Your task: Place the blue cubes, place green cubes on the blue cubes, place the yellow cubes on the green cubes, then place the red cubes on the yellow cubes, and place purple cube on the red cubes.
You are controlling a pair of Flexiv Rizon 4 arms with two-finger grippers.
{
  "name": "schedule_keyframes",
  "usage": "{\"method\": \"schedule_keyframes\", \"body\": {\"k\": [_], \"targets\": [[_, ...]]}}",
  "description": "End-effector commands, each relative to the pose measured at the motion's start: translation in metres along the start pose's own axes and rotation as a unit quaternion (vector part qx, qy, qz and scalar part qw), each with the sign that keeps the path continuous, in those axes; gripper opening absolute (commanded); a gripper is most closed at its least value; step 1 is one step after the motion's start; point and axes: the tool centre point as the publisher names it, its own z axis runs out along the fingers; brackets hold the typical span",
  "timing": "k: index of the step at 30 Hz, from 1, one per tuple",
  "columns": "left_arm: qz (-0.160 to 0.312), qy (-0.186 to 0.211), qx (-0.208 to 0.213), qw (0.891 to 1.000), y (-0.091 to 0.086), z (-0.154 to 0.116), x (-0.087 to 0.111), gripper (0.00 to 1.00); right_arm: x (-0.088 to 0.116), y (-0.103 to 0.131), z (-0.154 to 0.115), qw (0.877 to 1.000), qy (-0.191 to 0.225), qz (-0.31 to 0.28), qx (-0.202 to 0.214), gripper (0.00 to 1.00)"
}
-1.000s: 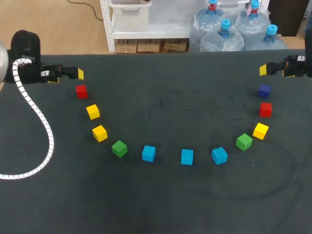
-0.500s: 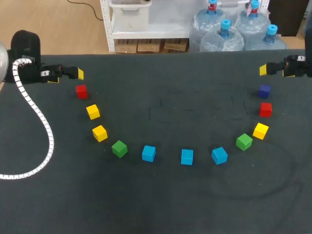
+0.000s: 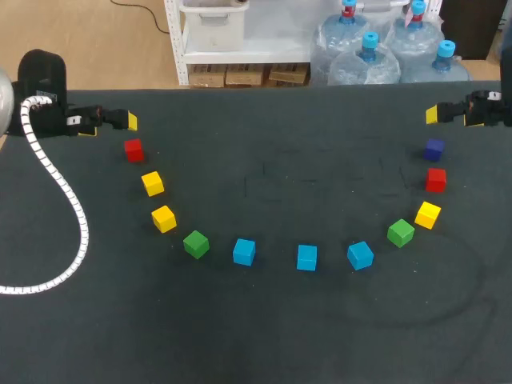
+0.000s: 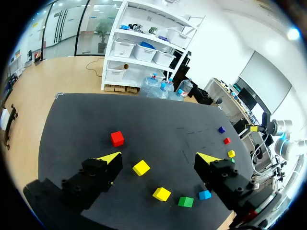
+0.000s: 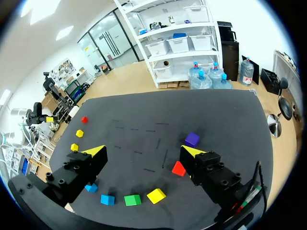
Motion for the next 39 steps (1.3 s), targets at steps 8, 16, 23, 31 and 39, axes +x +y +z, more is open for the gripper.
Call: {"method": "schedule_keyframes", "body": {"k": [8,16,23,31,39], "targets": [[0.001,-0.002,0.004,1.000,0.002,0.000,0.001,1.00,0.000,0.001,-0.001,1.000,0.000,0.000,0.002,1.00],[0.001,-0.002,0.004,1.000,0.002,0.000,0.001,1.00,0.000,0.001,-0.001,1.000,0.000,0.000,0.002,1.00],[0.001,-0.002,0.004,1.000,0.002,0.000,0.001,1.00,0.000,0.001,-0.001,1.000,0.000,0.000,0.002,1.00],[0.001,-0.002,0.004,1.000,0.002,0.000,0.001,1.00,0.012,0.029,-0.009,0.996,0.027,-0.066,-0.059,1.00],[0.001,-0.002,0.004,1.000,0.002,0.000,0.001,1.00,0.041,0.057,-0.002,0.976,0.097,-0.165,-0.099,1.00]]}}
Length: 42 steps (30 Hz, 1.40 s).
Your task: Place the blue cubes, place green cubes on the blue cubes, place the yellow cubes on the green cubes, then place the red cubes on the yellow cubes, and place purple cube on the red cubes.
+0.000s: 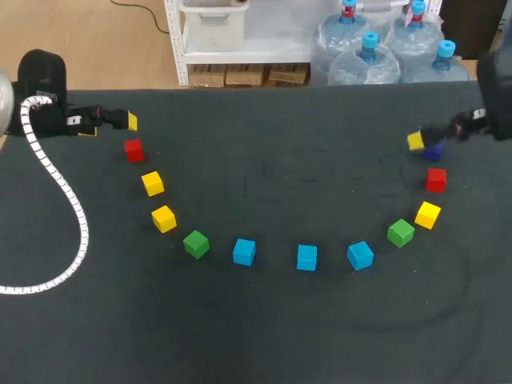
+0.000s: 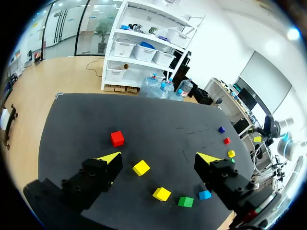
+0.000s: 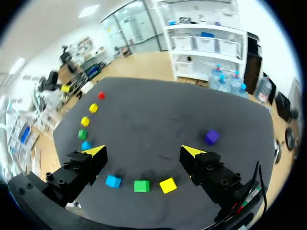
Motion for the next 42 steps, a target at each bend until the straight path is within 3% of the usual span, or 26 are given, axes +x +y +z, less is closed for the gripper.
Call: {"method": "schedule_keyframes", "body": {"k": [1,5,23,26,28,30,33,34,37,42], "targets": [[0.001,-0.002,0.004,1.000,0.002,0.000,0.001,1.00,0.003,0.012,0.002,0.995,0.037,-0.065,-0.066,1.00],[0.001,-0.002,0.004,1.000,0.002,0.000,0.001,1.00,0.013,0.023,0.000,0.979,0.094,-0.136,-0.118,1.00],[0.001,-0.002,0.004,1.000,0.002,0.000,0.001,1.00,0.013,0.023,0.000,0.979,0.094,-0.136,-0.118,1.00],[0.001,-0.002,0.004,1.000,0.002,0.000,0.001,1.00,0.007,0.058,0.019,0.943,0.124,-0.260,-0.168,1.00],[0.001,-0.002,0.004,1.000,0.002,0.000,0.001,1.00,0.012,0.079,0.030,0.909,0.138,-0.326,-0.221,1.00],[0.001,-0.002,0.004,1.000,0.002,0.000,0.001,1.00,0.019,0.095,0.042,0.866,0.174,-0.371,-0.285,1.00],[0.001,-0.002,0.004,1.000,0.002,0.000,0.001,1.00,0.031,0.119,0.051,0.822,0.211,-0.441,-0.292,1.00],[0.001,-0.002,0.004,1.000,0.002,0.000,0.001,1.00,0.038,0.123,0.054,0.814,0.217,-0.460,-0.282,1.00],[0.001,-0.002,0.004,1.000,0.002,0.000,0.001,1.00,0.055,0.121,0.058,0.804,0.213,-0.477,-0.283,1.00],[0.001,-0.002,0.004,1.000,0.002,0.000,0.001,1.00,0.074,0.112,0.061,0.758,0.217,-0.519,-0.329,1.00]]}}
